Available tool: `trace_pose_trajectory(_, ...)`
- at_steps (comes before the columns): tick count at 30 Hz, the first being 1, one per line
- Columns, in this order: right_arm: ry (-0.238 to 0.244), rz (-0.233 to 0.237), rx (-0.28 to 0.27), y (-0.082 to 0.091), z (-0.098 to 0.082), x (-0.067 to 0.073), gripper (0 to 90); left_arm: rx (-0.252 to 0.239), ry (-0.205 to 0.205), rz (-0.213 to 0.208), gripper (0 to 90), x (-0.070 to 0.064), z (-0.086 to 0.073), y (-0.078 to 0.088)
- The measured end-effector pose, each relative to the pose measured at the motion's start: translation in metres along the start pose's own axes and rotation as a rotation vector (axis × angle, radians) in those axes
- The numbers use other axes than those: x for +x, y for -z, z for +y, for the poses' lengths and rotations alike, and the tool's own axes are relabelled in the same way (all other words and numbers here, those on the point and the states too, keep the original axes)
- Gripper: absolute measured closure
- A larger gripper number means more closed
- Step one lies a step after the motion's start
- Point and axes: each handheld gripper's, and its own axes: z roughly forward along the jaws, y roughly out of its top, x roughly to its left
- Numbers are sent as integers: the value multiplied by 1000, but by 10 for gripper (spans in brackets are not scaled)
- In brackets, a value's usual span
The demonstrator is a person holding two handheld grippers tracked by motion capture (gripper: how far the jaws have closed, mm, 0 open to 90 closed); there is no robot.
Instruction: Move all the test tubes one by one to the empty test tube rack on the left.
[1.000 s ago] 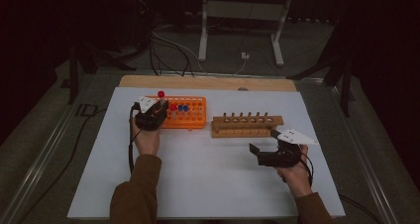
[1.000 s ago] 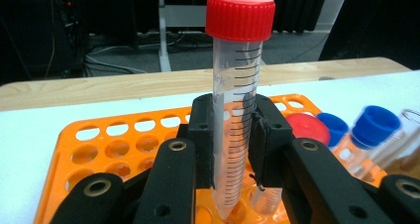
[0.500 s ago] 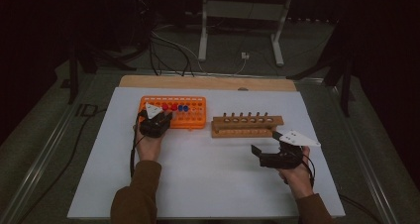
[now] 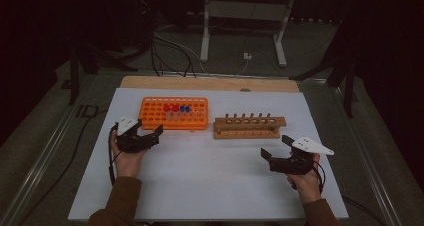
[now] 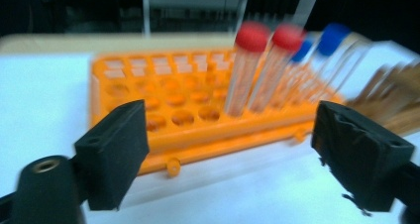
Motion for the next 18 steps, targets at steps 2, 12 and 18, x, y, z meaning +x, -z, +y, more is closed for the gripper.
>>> trace_pose_trajectory(2,-2,3,-15,1,-1,-1,37,7,-31,-12,45,-4,-2,13)
trace_pose_trajectory(12,4,11,-64,11,-6,-2,21,-18,-61,-23,6,-16,-17,49)
trace_pose_trajectory(18,7,6,-73,14,-8,-3,20,-14,-76,-14,6,-17,-20,52)
